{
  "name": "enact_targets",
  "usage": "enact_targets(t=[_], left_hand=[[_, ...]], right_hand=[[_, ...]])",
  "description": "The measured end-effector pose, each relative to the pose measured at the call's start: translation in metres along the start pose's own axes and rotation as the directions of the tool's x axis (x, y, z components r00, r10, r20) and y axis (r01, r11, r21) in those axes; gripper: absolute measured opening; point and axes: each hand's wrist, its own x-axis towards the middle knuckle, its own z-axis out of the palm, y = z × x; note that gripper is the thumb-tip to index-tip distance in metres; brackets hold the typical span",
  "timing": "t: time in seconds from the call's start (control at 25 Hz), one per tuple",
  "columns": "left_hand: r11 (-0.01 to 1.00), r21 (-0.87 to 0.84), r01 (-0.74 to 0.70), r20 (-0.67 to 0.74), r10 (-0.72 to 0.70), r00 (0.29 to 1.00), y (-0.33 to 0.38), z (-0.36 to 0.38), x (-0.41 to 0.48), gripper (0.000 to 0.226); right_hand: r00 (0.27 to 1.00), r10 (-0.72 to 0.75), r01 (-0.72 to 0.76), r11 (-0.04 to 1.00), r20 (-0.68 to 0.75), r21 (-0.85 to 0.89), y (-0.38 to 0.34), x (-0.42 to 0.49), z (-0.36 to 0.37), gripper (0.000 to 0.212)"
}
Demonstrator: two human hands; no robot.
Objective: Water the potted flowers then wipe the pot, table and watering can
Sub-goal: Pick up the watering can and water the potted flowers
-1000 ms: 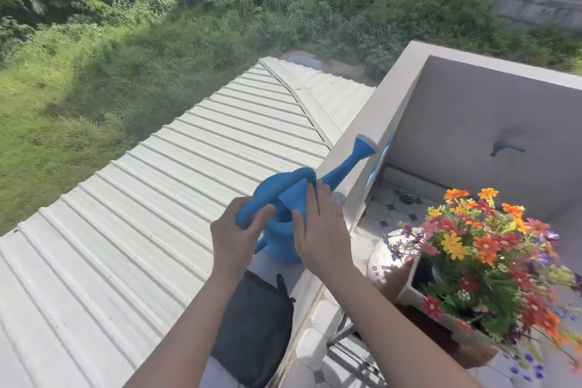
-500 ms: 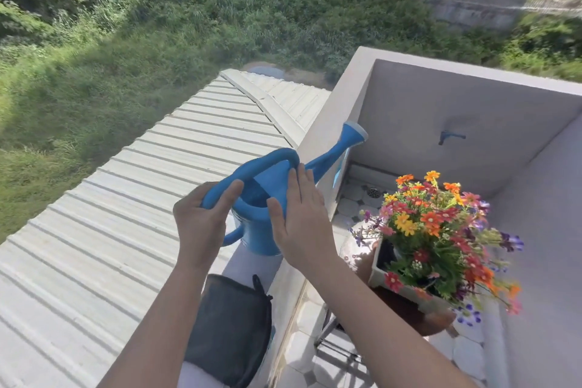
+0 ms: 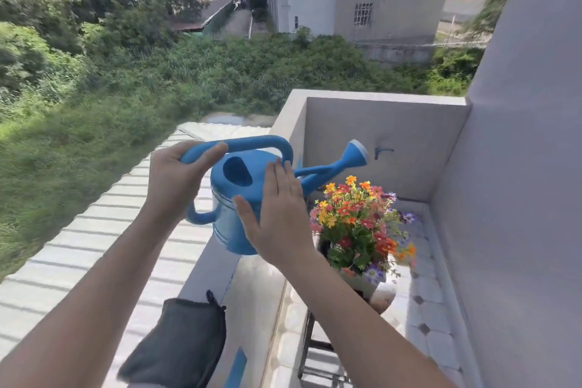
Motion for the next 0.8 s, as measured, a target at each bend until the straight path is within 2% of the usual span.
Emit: enact_targets(t=[0.12, 0.32, 0.44, 0.6, 0.8], left_hand=[[0.993, 0.115, -0.035, 0.081, 0.025, 0.996, 0.016, 0.014, 0.005, 0.012], [0.942, 0.311, -0.127, 0.24, 0.052, 0.969, 0.033, 0.028, 0.019, 0.034], [0.906, 0.388, -0.171, 0.296, 0.053, 0.954, 0.042, 0.038, 0.022, 0.029], [0.865, 0.438, -0.243, 0.393, 0.059, 0.918, 0.055, 0.046, 0.022, 0.031], [0.84, 0.468, -0.276, 0.436, 0.052, 0.898, 0.069, 0.043, 0.02, 0.03]], right_hand=[[0.997, 0.074, -0.075, 0.993, 0.015, 0.095, 0.007, -0.003, -0.006, 0.079], [0.985, 0.151, -0.17, 0.944, 0.088, 0.282, 0.015, -0.003, 0.0, 0.076], [0.976, 0.181, -0.213, 0.897, 0.117, 0.388, 0.017, -0.004, 0.006, 0.076], [0.971, 0.214, -0.239, 0.823, 0.107, 0.515, 0.013, -0.008, 0.01, 0.076], [0.965, 0.236, -0.259, 0.765, 0.117, 0.589, -0.002, -0.01, 0.012, 0.092]])
